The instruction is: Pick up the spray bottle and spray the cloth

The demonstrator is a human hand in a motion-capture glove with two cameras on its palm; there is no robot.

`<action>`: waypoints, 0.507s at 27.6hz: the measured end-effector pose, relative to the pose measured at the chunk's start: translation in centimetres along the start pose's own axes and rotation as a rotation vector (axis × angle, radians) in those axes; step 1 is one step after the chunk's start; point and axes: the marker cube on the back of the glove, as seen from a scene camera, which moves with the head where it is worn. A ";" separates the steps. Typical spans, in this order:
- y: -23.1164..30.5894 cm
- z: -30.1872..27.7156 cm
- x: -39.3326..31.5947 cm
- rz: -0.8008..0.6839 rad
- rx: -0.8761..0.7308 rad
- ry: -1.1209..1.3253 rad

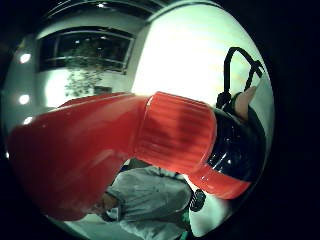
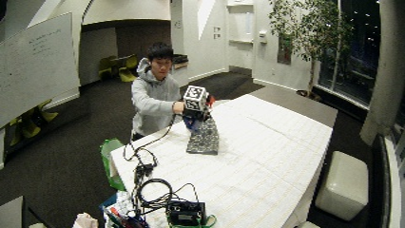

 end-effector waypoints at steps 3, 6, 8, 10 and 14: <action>-1.9 -0.5 -3.4 -0.082 0.181 -0.229; -3.7 0.5 -5.5 -0.101 0.365 -0.432; -4.8 2.2 -5.9 -0.080 0.458 -0.526; -6.0 4.3 -5.6 -0.054 0.506 -0.587; -8.7 8.9 -3.8 -0.006 0.492 -0.603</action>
